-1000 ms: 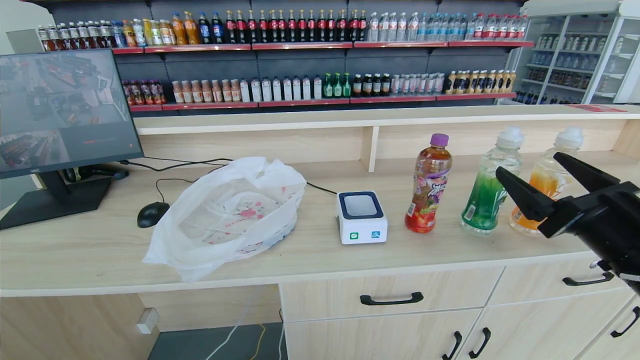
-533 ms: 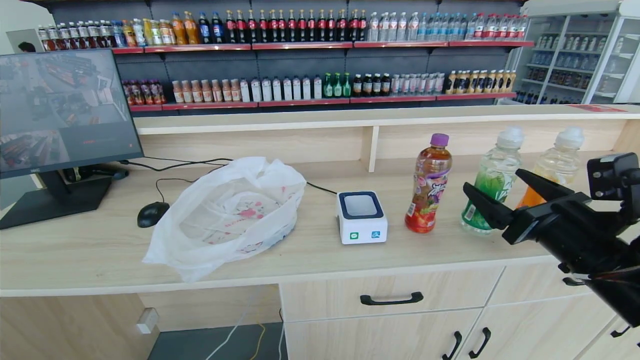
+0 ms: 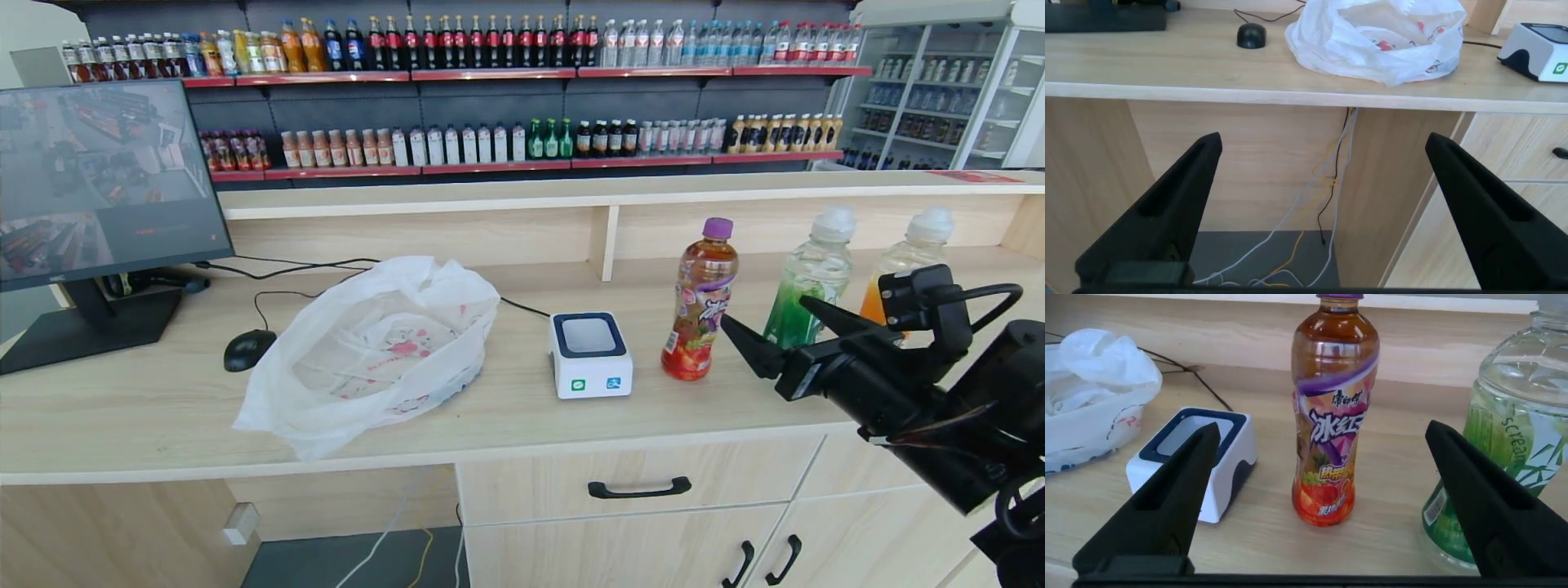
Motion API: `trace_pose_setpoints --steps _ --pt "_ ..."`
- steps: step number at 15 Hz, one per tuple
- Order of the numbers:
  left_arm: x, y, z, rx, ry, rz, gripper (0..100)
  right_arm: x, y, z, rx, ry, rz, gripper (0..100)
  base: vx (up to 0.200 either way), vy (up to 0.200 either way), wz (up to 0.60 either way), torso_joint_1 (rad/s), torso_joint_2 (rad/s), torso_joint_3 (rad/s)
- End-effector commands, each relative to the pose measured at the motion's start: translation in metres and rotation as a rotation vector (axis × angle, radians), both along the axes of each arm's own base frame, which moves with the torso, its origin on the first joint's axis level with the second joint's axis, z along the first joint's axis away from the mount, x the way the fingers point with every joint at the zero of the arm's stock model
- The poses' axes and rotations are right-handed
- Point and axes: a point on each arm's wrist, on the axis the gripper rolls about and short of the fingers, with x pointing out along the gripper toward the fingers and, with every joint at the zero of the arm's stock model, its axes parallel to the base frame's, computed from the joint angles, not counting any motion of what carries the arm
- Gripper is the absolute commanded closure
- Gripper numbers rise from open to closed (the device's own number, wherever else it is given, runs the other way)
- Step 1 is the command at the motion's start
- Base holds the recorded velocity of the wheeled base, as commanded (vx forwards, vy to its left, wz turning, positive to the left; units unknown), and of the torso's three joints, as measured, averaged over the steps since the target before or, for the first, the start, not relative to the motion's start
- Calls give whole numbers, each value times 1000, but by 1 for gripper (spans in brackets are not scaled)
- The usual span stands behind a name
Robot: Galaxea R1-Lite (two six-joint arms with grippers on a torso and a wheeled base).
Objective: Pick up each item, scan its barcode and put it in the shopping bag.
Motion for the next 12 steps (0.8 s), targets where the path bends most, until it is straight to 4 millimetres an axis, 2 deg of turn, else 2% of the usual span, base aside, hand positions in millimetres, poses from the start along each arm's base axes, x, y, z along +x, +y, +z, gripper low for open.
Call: trace_pose_setpoints --steps 1,8,12 --pt "0 0 0 0 0 0 0 16 7 -14 -2 43 -6 0 0 0 0 0 0 0" --pt "0 0 0 0 0 1 0 61 18 -43 40 107 -84 0 0 0 0 0 0 0" --pt "0 0 0 0 0 0 0 80 20 -49 53 95 -103 0 0 0 0 0 0 0"
